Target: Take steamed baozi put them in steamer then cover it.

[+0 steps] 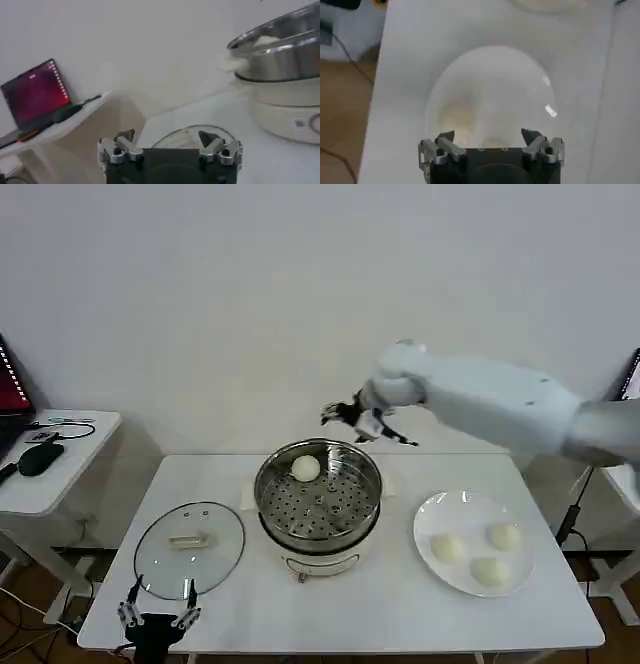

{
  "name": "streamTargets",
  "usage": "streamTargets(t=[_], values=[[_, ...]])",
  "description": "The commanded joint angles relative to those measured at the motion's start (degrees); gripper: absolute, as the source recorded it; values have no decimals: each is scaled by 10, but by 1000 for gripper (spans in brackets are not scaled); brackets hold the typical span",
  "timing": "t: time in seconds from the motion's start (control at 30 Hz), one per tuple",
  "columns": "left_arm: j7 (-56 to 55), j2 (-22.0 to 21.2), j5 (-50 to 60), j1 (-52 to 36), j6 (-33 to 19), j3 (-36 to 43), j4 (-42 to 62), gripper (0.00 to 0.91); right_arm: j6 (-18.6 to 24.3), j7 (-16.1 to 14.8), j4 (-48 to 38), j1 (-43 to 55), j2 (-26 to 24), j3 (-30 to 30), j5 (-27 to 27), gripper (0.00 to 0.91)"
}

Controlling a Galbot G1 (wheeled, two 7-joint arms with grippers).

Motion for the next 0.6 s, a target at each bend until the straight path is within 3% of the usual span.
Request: streamTargets(t=[0.03, 0.2, 0.33, 0.47, 0.6], values=[[37, 12, 20, 2, 10, 15, -14, 907, -194, -34, 209, 35, -314, -31, 106, 907], [54, 17, 35, 0, 5, 18, -11, 907, -187, -55, 224, -25, -392, -7, 111, 907], [70, 19, 49, -5, -2, 19, -6, 907, -173, -95, 219, -147, -433, 117, 101, 907], [80, 19, 65, -5, -10, 18, -2, 907, -177, -117, 211, -282, -441, 242, 93, 907], [85, 16, 78, -3, -17, 16, -1, 907, -186, -116, 191, -379, -420, 289, 90, 907]])
